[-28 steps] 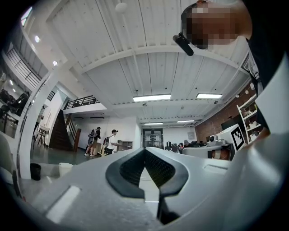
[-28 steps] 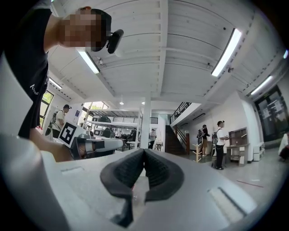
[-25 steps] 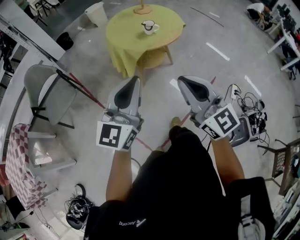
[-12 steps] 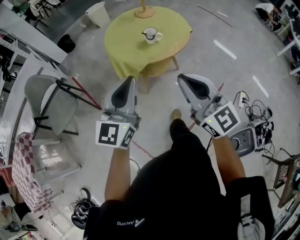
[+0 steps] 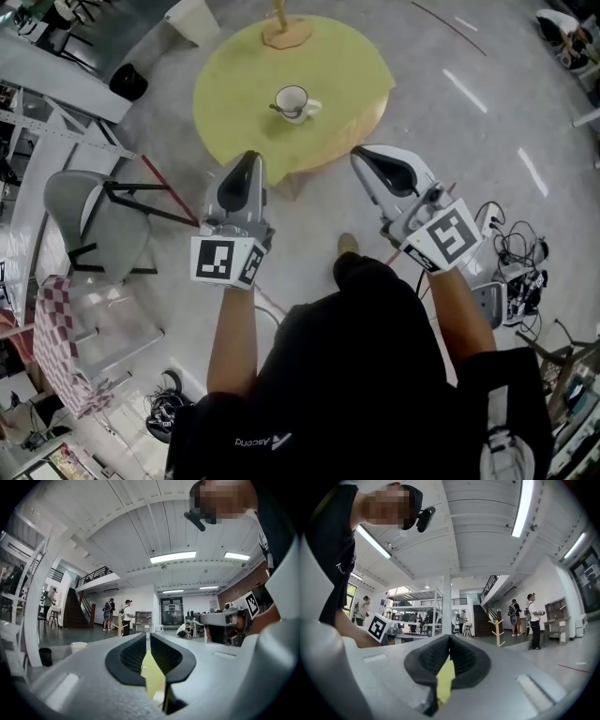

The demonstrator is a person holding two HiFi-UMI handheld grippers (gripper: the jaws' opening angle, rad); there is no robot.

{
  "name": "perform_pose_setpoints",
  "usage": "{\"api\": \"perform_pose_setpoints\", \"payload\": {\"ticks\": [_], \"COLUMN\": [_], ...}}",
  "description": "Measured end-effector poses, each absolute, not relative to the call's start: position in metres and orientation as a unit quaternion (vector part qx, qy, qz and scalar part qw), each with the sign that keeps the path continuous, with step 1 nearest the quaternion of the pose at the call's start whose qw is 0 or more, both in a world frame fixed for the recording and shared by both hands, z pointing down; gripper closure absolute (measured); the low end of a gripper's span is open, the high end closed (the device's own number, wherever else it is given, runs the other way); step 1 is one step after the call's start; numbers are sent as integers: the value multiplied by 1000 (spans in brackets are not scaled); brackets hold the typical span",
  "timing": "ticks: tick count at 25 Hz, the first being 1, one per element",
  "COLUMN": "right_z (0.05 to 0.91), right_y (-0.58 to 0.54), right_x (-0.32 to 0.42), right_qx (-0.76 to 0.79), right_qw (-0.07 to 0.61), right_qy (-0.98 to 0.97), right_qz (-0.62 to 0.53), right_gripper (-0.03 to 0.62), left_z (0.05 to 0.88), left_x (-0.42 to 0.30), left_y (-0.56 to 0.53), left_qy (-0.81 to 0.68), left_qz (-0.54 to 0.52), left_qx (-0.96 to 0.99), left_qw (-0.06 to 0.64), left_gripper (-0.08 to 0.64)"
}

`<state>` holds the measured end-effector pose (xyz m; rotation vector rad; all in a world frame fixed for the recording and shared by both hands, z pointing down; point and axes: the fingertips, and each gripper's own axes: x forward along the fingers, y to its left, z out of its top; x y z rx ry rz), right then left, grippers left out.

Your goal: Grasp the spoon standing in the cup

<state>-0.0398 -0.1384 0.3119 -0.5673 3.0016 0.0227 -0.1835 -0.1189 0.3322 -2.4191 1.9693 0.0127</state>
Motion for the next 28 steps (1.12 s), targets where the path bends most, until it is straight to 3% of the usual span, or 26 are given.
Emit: {"api": "perform_pose_setpoints", "payload": {"ticks": [2, 4, 13, 28], "right_z": [313, 314, 315, 346], "right_y": [-160, -177, -217, -255], "right_x": [-41, -44, -58, -38], "right_qx": [-174, -163, -149, -213], "right_qw": [41, 38, 31, 12], "right_qy": [984, 986, 988, 976], "right_qz": [3, 3, 7, -45], "right_gripper": [589, 589, 589, 589], "left_z": [340, 350, 411, 512], "left_x": [-186, -189, -208, -227], "left_y": [-144, -165, -235, -297], "left_qy": [641, 647, 678, 720], "left_qz": [-3, -9, -25, -14], "left_qx": [-768, -762, -727, -621], "left_qw": [1, -9, -111, -309], "left_gripper": [538, 460, 355, 328]}}
